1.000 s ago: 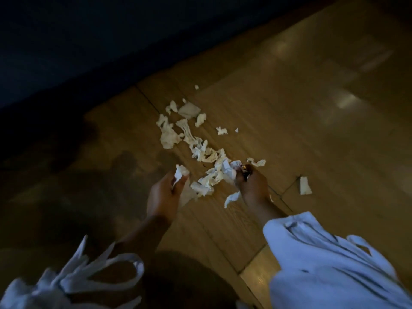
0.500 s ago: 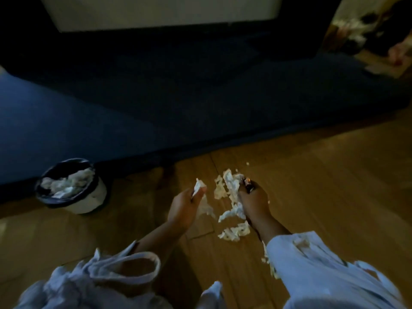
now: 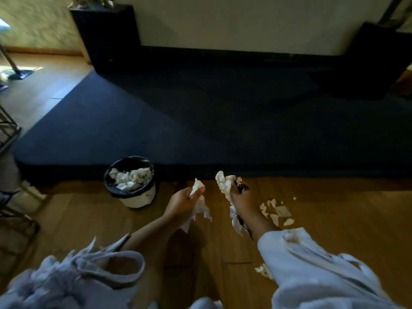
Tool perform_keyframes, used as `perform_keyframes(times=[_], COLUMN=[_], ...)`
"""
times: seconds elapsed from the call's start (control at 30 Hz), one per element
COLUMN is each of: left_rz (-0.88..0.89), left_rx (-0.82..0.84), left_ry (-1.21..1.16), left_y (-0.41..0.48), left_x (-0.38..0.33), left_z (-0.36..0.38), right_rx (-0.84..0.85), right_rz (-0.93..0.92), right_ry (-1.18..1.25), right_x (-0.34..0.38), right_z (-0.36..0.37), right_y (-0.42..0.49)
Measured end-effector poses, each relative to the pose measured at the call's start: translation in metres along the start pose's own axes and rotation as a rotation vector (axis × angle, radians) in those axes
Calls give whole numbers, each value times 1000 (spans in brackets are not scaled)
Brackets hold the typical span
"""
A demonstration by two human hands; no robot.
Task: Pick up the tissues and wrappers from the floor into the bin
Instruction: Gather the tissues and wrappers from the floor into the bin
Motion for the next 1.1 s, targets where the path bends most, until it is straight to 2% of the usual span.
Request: perform_keyframes(times=[0.33,0.47,0.63,0.87,1.1], left_rz=[-7,-37,-48,-144,-225], left_rx=[-40,-96,-151,-258,-269], left_ry=[-27,-66,-97,-155,-185], left_y=[83,126,196,275,333], left_x=[11,24,33,37,56], left_z=[-159,-194,-235,-288,-334], right_rx=[98,146,235,375,352], right_rz=[-31,-24,-150,-136,-115], right_ry=[4,13,16,16,47], right_x=[90,116,152,198,231], right_z=[150,191,238,316,386], right_y=[53,89,154,239,285])
Point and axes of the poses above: each hand's wrist, its own y-axis towards the middle knuckle, its own z-axis out of the palm, x = y × z, the point moved 1 cm from there along y, towards the middle knuckle, and after that the axes turned 7 degrees about -y, right-handed, at the moved point
